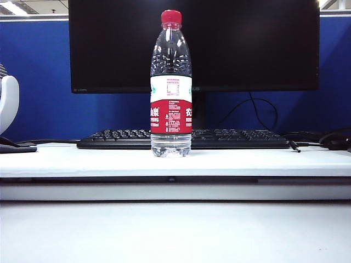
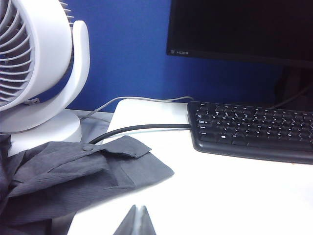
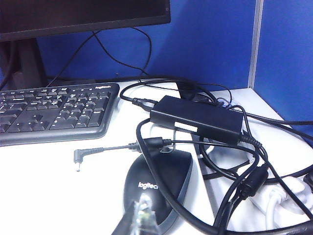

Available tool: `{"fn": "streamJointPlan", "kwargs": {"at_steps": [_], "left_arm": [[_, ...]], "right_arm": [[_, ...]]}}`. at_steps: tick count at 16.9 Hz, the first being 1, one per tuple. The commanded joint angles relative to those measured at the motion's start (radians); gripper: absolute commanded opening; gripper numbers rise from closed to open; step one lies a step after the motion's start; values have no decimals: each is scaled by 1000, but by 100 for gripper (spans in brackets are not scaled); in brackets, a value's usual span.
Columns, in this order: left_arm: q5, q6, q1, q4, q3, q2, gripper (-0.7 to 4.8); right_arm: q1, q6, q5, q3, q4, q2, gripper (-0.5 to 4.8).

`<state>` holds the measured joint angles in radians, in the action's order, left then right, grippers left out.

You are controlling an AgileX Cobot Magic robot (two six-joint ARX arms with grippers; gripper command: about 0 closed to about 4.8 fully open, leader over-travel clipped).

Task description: Unscrew the cap from the plastic bottle on the table.

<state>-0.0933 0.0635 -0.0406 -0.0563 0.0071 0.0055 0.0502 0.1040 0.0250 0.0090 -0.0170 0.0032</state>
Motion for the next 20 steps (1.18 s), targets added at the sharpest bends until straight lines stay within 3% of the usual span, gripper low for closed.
{"fn": "streamJointPlan", "kwargs": {"at_steps": [1,5,7,8,9,10,11,12,13,14,15,17,18,19,20], "left_arm": [[1,-2,0,-12,1,-2,-3],[0,0,0,-13,1,-2,-3],[-80,220,0,-74,1,-2,-3],[-111,408,0,-121,1,-2,-3],[-109,880,0,-230,1,-2,-3],[-110,1031,4,-313,1,-2,-3],[-109,1110,20,-436,2,-2,-3],[-90,1117,63,-644,32,3,-3],[-106,1083,97,-622,93,13,-3],[-192,938,150,-553,211,66,-3],[-281,808,183,-541,294,129,-3],[-521,494,236,-417,477,323,-3],[-587,380,246,-328,529,395,-3],[-693,174,280,-218,584,570,-1],[-697,136,302,-219,583,646,0]], "right_arm": [[0,-3,-4,-2,15,-2,-7],[0,-2,2,-2,21,-2,-7],[-1,68,97,-2,43,-2,-7],[-1,121,151,-2,90,-2,-7],[-1,208,198,-2,239,-2,-7],[-1,226,198,-1,337,-2,-7],[-1,239,189,3,439,-2,-7],[-1,275,146,31,531,-1,-7],[-1,382,106,65,512,7,-8],[-1,530,60,111,512,44,-8],[-1,555,68,146,526,84,-7],[-1,554,155,240,596,184,-7],[-1,554,211,290,613,229,-7],[-1,510,326,406,624,330,-7],[-1,484,406,475,621,393,-6]]}}
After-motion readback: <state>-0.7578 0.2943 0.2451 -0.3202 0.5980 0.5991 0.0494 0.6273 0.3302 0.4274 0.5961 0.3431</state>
